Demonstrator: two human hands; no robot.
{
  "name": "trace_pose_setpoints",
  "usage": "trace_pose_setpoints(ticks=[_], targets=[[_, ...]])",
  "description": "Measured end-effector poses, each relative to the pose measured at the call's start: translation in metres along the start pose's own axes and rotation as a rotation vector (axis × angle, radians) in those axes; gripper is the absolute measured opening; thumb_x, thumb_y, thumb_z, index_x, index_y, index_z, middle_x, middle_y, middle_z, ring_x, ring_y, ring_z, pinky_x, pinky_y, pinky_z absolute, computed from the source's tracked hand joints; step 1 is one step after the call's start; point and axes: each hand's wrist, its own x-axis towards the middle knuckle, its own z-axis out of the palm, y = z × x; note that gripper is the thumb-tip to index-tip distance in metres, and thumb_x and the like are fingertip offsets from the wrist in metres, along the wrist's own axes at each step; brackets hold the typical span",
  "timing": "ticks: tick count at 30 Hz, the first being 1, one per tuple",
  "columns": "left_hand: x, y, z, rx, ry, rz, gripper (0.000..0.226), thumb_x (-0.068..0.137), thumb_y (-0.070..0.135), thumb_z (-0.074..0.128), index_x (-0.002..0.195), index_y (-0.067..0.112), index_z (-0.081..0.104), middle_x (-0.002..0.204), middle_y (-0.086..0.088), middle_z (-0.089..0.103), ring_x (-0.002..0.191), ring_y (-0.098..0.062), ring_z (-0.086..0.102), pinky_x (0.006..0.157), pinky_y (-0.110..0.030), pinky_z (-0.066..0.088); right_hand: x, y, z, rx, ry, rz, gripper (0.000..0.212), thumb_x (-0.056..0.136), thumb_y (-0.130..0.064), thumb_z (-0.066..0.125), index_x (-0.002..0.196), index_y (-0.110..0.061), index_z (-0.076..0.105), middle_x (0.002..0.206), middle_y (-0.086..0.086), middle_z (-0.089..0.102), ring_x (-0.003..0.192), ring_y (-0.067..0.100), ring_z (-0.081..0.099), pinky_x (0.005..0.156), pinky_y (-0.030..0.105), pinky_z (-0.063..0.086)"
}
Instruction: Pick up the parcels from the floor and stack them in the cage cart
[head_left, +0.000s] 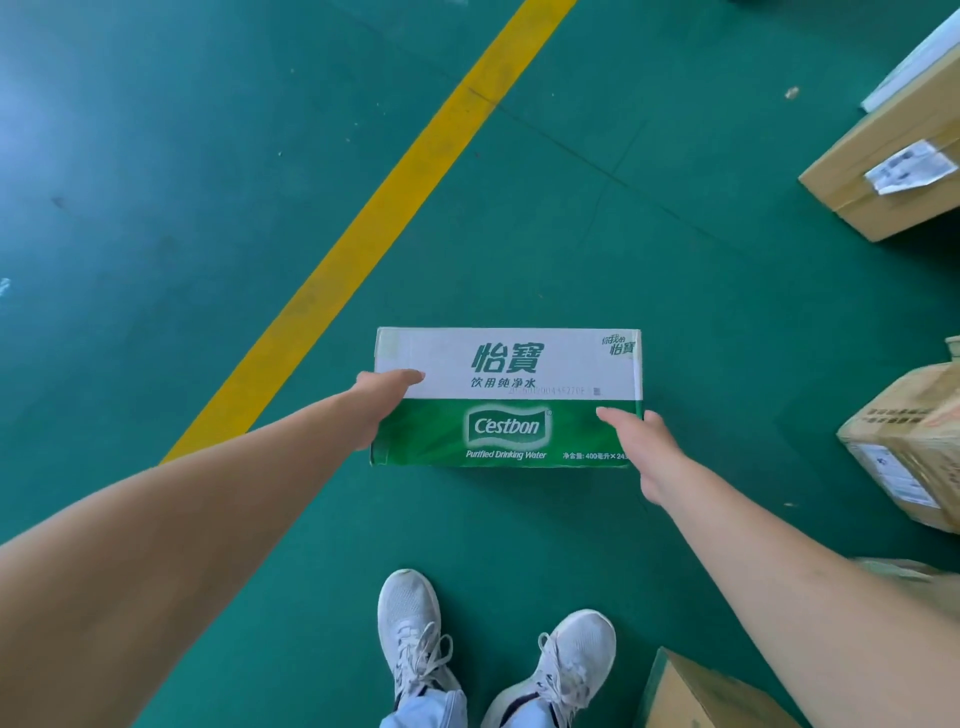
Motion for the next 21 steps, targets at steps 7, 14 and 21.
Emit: trace_pose_setpoints(ticks=[7,14,21], targets=[[-0.073,0.021,0.019,0.019,-0.013,0.07,0.107,0.063,0.065,0.077,0.148,0.03,0.022,0.139,-0.01,0.046,0.121,-0.041,0.055,0.098,-0.061,0.05,-0.062,0.019,-0.066,0.185,0.046,0.011,0.088,0.098,-0.043,0.065,0.164,-0.019,0.013,0.17,0.004,0.02,0.153,0.03,0.026,0.122,0.054,0.021],[-0.27,0.07,0.029,0.098,-0.101,0.188,0.091,0.065,0.059,0.075,0.137,0.028,0.03,0.126,-0.01,0.051,0.112,-0.037,0.061,0.094,-0.058,0.054,-0.218,0.02,-0.198,0.367,0.196,-0.038,0.072,0.093,-0.043,0.07,0.149,-0.01,0.038,0.148,0.001,0.045,0.133,0.025,0.045,0.108,0.045,0.034],[-0.531,0.1,0.036,0.217,-0.139,0.442,0.07,0.093,0.049,0.069,0.142,0.021,0.027,0.123,-0.007,0.048,0.105,-0.029,0.052,0.089,-0.045,0.048,-0.415,0.051,-0.328,0.623,0.316,-0.075,0.09,0.061,-0.063,0.077,0.131,-0.013,0.051,0.121,0.011,0.067,0.108,0.031,0.068,0.099,0.055,0.054]])
